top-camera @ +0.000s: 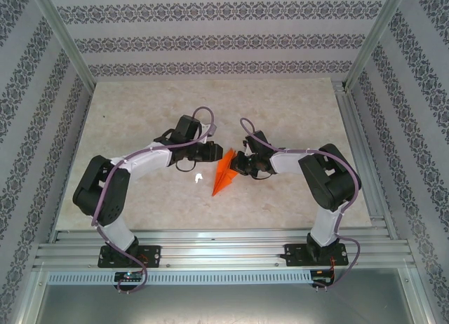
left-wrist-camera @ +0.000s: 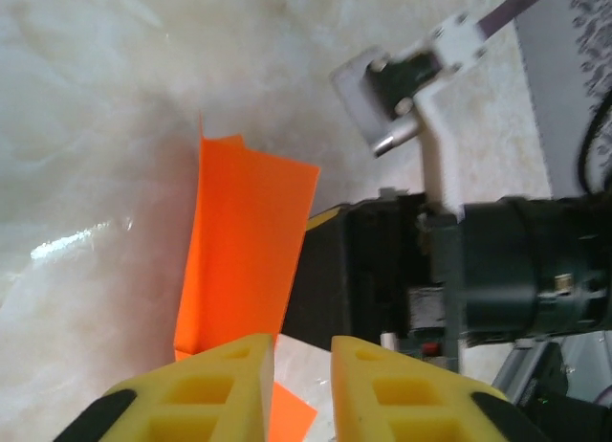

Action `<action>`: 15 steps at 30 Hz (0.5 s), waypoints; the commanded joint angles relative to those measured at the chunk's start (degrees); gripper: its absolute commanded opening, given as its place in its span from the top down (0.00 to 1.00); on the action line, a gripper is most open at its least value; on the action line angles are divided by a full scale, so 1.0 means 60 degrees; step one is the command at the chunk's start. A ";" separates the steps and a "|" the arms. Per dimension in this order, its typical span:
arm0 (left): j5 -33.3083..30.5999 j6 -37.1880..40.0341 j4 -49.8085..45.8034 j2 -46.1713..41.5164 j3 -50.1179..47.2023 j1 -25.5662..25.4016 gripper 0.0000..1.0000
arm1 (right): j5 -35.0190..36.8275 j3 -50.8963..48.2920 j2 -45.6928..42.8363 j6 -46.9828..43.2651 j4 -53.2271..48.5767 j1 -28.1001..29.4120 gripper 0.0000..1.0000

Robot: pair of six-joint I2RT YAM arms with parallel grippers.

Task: Fold a paper plane with a square sheet of paper (fold left side to right side)
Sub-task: Pick up the paper plane from the center of the table.

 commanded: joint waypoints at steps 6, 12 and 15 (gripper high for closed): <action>-0.0893 0.0713 -0.0575 -0.0459 -0.0511 -0.0577 0.56 | 0.0395 0.0182 0.0156 -0.0276 -0.0525 0.0002 0.90; -0.1247 0.0896 -0.0705 -0.0564 -0.0801 -0.0971 0.52 | 0.0376 0.0237 0.0173 -0.0291 -0.0552 0.0003 0.90; -0.1375 0.0940 -0.0722 -0.0452 -0.0726 -0.1180 0.51 | 0.0396 0.0230 0.0159 -0.0305 -0.0579 0.0002 0.90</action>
